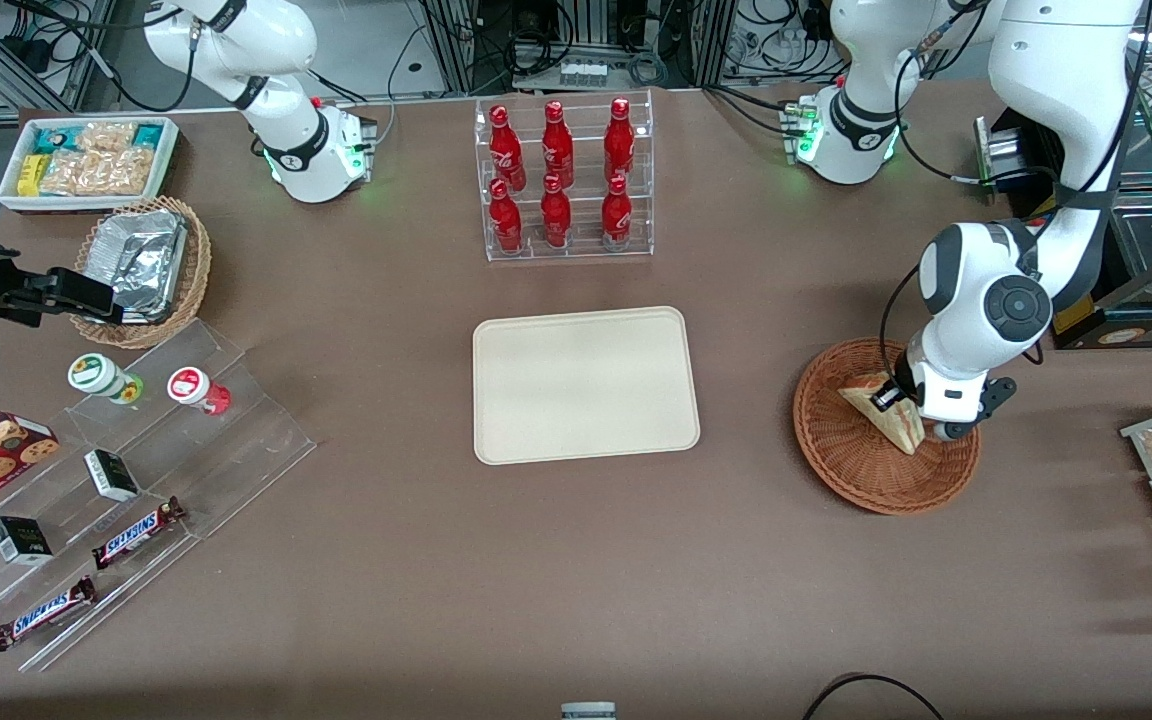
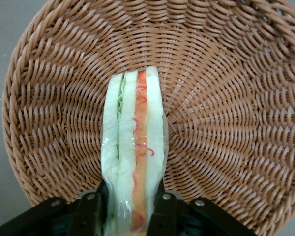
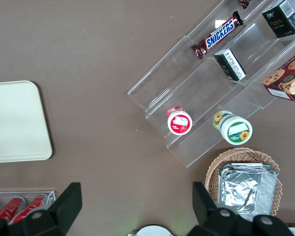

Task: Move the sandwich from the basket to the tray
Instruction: 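Lower the left gripper and close it on the wrapped sandwich, then lift the sandwich and carry it with the left gripper over the tray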

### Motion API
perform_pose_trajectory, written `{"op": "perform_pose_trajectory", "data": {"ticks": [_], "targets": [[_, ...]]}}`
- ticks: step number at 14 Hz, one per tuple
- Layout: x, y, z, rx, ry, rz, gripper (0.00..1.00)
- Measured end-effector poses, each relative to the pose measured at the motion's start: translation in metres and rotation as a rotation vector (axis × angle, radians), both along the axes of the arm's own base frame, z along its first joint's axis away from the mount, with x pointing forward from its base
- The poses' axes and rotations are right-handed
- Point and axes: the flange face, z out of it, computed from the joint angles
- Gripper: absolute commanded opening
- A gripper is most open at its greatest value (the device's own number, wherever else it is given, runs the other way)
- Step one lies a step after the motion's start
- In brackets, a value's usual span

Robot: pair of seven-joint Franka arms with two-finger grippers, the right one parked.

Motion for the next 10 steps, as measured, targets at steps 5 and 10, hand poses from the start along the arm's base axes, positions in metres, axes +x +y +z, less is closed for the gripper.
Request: {"op": "perform_pose_trajectory", "data": {"ticks": [5, 10], "targets": [[0.024, -0.035, 0.057, 0.106, 0.068, -0.136, 0.0], [0.045, -0.112, 0.169, 0.115, 0.059, -0.235, 0.0]]}}
